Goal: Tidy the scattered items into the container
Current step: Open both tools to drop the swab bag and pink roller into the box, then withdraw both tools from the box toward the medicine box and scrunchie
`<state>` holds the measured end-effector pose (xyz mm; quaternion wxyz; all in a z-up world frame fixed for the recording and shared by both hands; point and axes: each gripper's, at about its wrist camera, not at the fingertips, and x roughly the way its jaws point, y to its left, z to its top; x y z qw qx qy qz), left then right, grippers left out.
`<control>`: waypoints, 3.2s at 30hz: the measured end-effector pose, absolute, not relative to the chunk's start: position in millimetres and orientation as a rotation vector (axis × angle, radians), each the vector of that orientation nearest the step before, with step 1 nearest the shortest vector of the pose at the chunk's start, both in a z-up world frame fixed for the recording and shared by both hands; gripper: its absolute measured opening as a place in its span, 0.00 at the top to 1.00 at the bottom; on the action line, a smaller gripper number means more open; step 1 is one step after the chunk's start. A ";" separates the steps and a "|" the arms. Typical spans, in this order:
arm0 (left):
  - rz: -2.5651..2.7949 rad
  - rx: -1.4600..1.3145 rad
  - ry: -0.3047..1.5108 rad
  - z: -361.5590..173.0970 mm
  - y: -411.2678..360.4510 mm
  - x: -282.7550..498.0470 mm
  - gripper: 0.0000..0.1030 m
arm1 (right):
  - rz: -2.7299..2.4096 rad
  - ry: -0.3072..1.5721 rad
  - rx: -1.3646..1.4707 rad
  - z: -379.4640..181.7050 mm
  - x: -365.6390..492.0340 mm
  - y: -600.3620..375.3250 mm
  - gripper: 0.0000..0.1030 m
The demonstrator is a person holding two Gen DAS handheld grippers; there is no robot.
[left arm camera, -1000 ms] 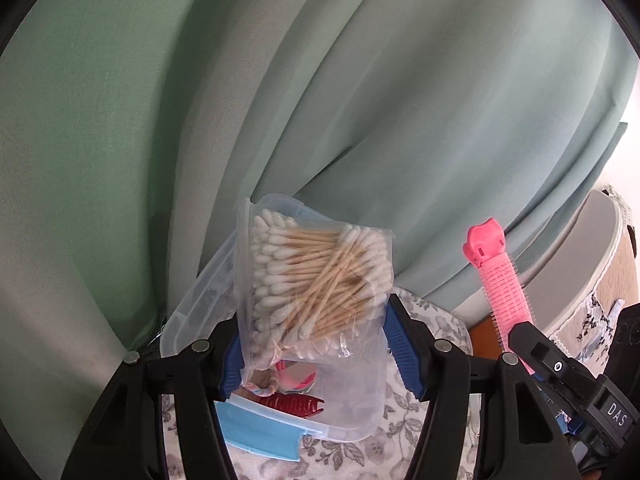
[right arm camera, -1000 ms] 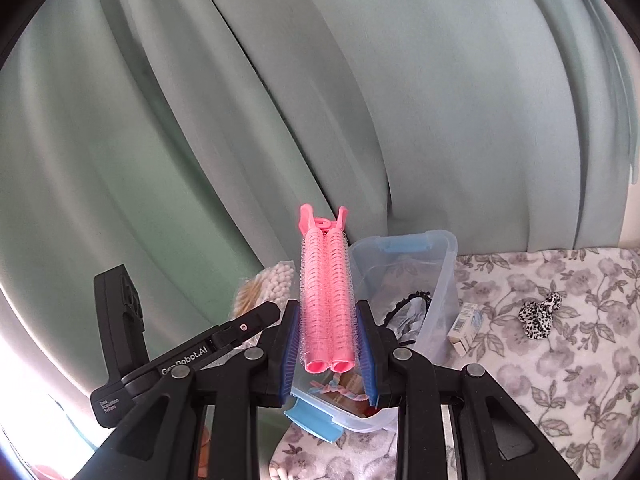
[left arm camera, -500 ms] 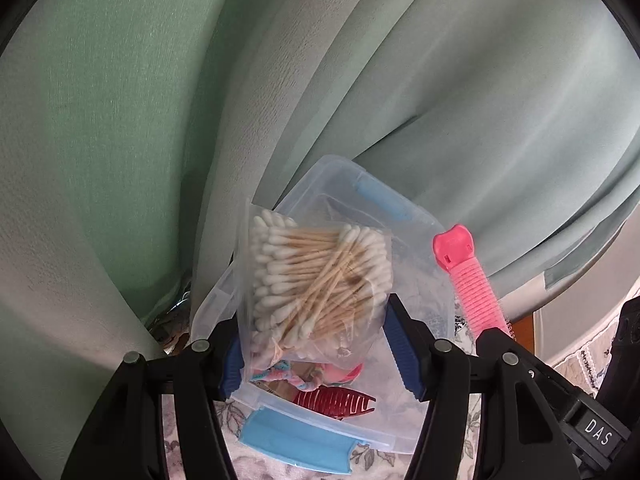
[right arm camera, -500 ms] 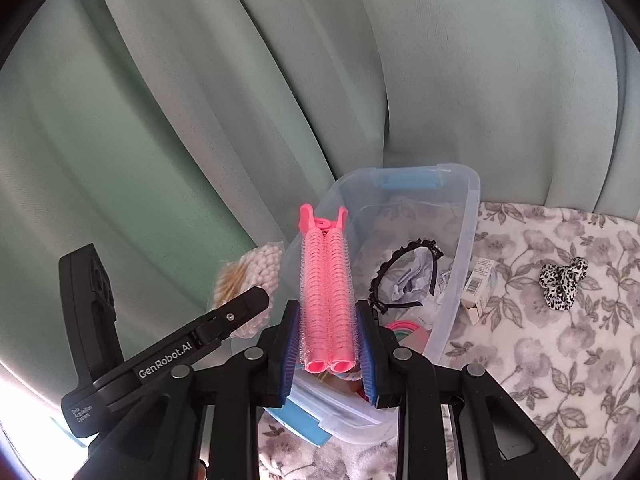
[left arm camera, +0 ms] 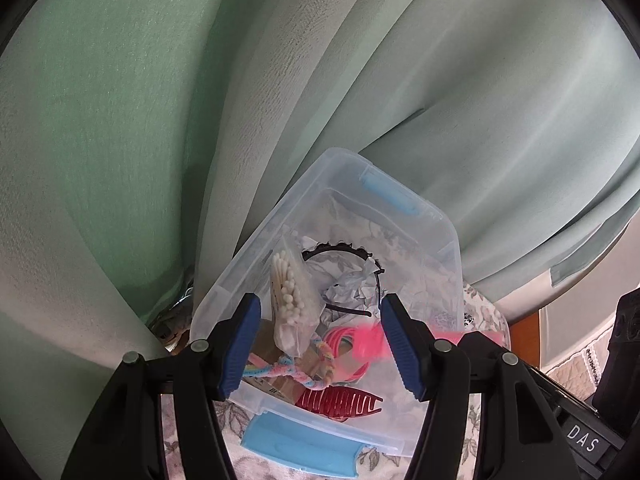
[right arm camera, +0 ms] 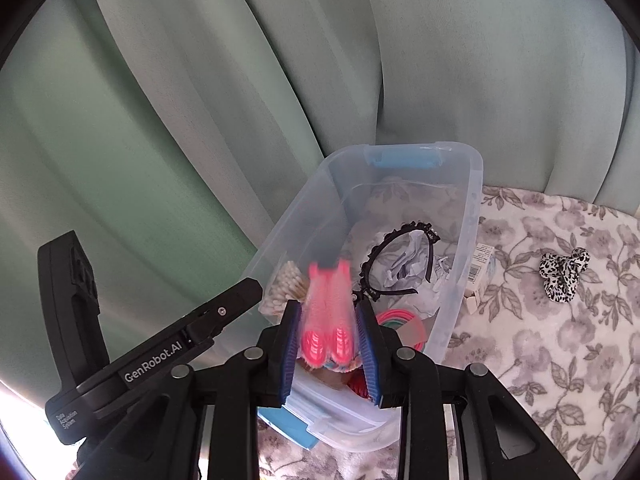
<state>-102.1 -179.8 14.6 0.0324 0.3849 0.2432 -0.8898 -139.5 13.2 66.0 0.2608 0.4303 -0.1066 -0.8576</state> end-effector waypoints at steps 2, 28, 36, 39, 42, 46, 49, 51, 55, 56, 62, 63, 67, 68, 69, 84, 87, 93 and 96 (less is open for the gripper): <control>-2.744 1.189 0.742 13.5 -180.6 -104.4 0.38 | -2.316 -0.284 1.172 65.1 -139.3 13.8 0.68; -2.752 1.071 0.646 41.9 -161.7 -81.5 0.01 | -2.400 -0.355 1.066 84.8 -111.3 55.6 0.00; -2.804 1.008 0.585 56.8 -141.7 -72.9 0.00 | -2.441 -0.400 1.015 88.0 -99.0 81.2 0.00; -2.823 0.992 0.549 62.6 -131.9 -71.1 0.00 | -2.473 -0.412 0.989 89.7 -93.4 92.8 0.00; -2.847 0.954 0.523 70.1 -121.9 -67.7 0.00 | -2.502 -0.433 0.963 91.3 -88.1 105.4 0.00; -2.870 0.917 0.454 79.6 -106.0 -65.5 0.00 | -2.543 -0.441 0.939 92.4 -81.5 120.8 0.00; -2.889 0.912 0.416 83.3 -93.7 -65.5 0.00 | -2.576 -0.453 0.926 91.7 -77.5 133.6 0.00; -2.902 0.921 0.399 83.9 -85.2 -66.1 0.00 | -2.600 -0.464 0.928 90.3 -75.0 143.7 0.00; -2.940 0.952 0.377 82.6 -66.8 -68.1 0.00 | -2.668 -0.485 0.920 83.5 -69.8 165.8 0.00; -2.952 0.962 0.370 82.1 -61.6 -68.8 0.00 | -2.685 -0.491 0.921 81.4 -68.5 171.3 0.00; -3.047 1.006 0.328 80.4 -26.0 -73.1 0.00 | -2.750 -0.534 0.944 65.3 -64.5 202.8 0.00; -3.066 1.011 0.317 79.8 -19.5 -73.9 0.00 | -2.758 -0.542 0.951 63.2 -64.8 207.6 0.00; -3.132 1.063 0.302 74.2 6.3 -79.3 0.00 | -2.796 -0.575 0.978 54.5 -67.2 226.2 0.00; -3.147 1.079 0.298 72.7 13.4 -80.9 0.00 | -2.803 -0.587 0.988 51.7 -67.9 231.0 0.00; -3.164 1.097 0.294 70.7 20.5 -82.7 0.00 | -2.808 -0.601 0.994 49.1 -68.0 235.9 0.00; -3.118 1.460 0.129 9.7 91.4 -114.6 0.00 | -2.765 -0.734 1.207 -14.7 -78.7 294.9 0.00; -3.069 1.467 0.120 0.1 90.4 -123.1 0.00 | -2.742 -0.741 1.250 -26.5 -81.5 300.0 0.00; -2.940 1.512 0.072 -26.9 95.8 -144.4 0.00 | -2.699 -0.766 1.277 -43.0 -90.5 304.8 0.00; -2.890 1.519 0.112 -41.4 95.1 -148.5 0.00 | -2.688 -0.725 1.294 -49.1 -97.7 302.2 0.00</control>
